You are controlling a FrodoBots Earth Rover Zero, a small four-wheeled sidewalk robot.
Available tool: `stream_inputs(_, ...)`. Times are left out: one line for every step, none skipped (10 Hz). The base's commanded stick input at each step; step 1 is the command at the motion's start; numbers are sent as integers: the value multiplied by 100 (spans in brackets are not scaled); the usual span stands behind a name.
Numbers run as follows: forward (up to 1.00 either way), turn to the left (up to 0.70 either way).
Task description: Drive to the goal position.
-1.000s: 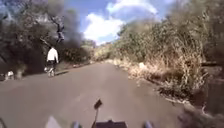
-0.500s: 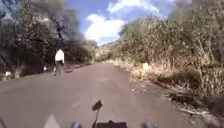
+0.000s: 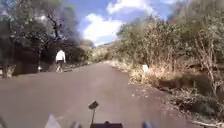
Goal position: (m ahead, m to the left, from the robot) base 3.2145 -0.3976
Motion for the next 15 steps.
stream_inputs(70,0)
stream_inputs(70,0)
stream_inputs(70,0)
stream_inputs(70,0)
stream_inputs(70,0)
stream_inputs(70,0)
stream_inputs(70,0)
stream_inputs(70,0)
stream_inputs(70,0)
stream_inputs(70,0)
stream_inputs(70,0)
stream_inputs(70,0)
stream_inputs(70,0)
stream_inputs(70,0)
stream_inputs(70,0)
